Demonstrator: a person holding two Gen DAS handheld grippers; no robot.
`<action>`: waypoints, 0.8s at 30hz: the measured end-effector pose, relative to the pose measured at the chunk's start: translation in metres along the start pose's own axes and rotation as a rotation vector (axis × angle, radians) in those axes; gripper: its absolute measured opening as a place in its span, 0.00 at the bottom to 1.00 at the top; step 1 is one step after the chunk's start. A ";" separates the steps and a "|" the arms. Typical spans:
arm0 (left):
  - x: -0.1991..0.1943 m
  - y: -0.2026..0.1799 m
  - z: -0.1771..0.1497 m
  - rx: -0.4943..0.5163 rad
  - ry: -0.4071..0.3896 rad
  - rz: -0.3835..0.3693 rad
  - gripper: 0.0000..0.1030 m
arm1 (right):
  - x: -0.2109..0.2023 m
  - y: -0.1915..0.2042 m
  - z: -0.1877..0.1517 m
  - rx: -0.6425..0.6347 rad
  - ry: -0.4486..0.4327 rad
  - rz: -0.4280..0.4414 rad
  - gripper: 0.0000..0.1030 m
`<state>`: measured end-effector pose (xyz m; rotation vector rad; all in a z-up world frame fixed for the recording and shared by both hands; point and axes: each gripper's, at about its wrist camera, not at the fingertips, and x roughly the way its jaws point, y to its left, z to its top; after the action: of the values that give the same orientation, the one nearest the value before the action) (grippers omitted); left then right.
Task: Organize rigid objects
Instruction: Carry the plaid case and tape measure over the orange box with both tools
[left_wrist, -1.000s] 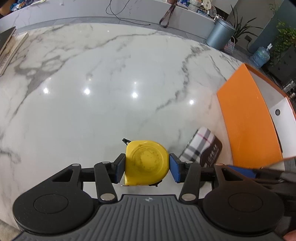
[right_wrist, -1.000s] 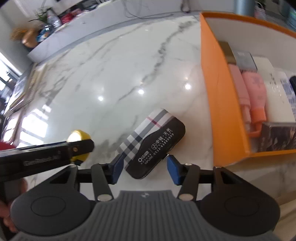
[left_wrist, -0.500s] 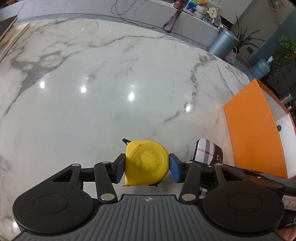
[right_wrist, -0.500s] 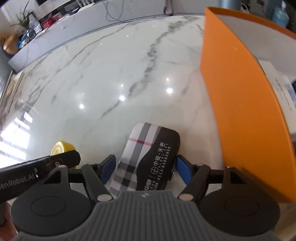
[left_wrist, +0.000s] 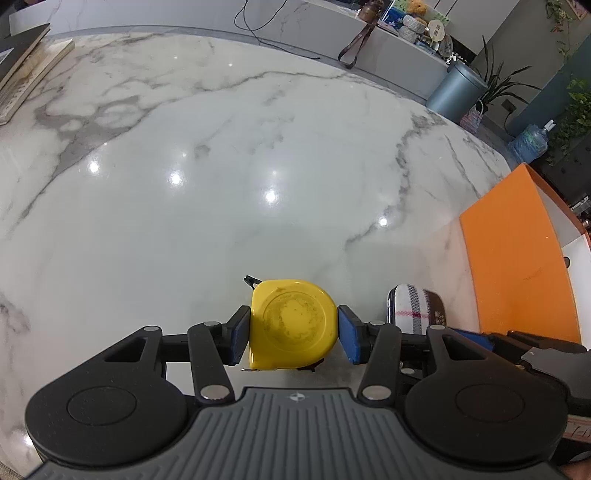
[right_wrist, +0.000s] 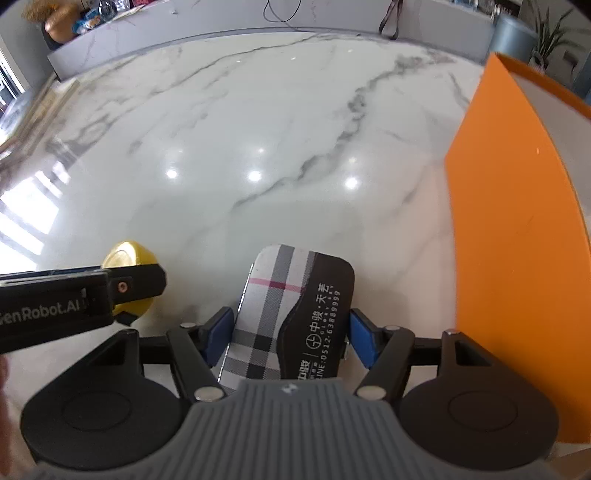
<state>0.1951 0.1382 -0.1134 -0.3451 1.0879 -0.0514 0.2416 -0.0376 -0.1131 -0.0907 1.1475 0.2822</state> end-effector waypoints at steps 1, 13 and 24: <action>-0.001 -0.001 0.000 0.004 0.001 -0.003 0.55 | -0.001 -0.001 -0.002 0.001 0.000 0.006 0.65; -0.035 -0.024 0.000 0.014 -0.065 -0.016 0.55 | -0.075 -0.011 -0.005 -0.036 -0.155 0.054 0.65; -0.078 -0.079 0.017 0.100 -0.165 -0.041 0.55 | -0.147 -0.048 0.007 -0.033 -0.325 0.057 0.65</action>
<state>0.1834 0.0838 -0.0156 -0.2764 0.9119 -0.1115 0.2047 -0.1081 0.0192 -0.0396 0.8240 0.3528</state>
